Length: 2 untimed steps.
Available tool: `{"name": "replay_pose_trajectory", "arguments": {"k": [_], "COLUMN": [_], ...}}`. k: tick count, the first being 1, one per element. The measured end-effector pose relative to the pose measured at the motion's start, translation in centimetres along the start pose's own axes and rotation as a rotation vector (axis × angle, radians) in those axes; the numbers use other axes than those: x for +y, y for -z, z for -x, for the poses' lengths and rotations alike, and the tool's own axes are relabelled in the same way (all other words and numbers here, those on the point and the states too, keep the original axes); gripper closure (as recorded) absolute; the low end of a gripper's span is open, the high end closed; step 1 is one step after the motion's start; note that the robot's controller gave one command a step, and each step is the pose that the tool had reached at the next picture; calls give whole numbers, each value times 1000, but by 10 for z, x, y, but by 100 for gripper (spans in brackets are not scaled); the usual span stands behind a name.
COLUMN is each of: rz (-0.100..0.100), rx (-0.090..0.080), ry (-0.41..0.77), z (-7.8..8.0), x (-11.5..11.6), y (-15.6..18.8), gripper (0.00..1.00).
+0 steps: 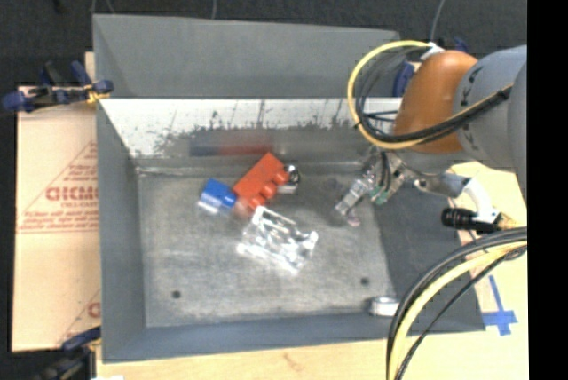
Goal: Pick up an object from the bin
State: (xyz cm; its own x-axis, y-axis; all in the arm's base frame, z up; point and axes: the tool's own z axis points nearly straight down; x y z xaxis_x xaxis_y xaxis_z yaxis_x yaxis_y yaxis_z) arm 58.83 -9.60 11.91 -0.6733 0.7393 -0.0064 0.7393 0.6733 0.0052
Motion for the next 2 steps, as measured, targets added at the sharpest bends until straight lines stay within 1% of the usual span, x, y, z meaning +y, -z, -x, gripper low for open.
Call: {"name": "replay_pose_trajectory", "arguments": {"k": [1, 2], "rz": [0, 1], "rx": [-1, -1], "ry": [5, 11], "z": [1, 3], "x": [1, 2], "y": [9, 35], "gripper": [100, 100]}}
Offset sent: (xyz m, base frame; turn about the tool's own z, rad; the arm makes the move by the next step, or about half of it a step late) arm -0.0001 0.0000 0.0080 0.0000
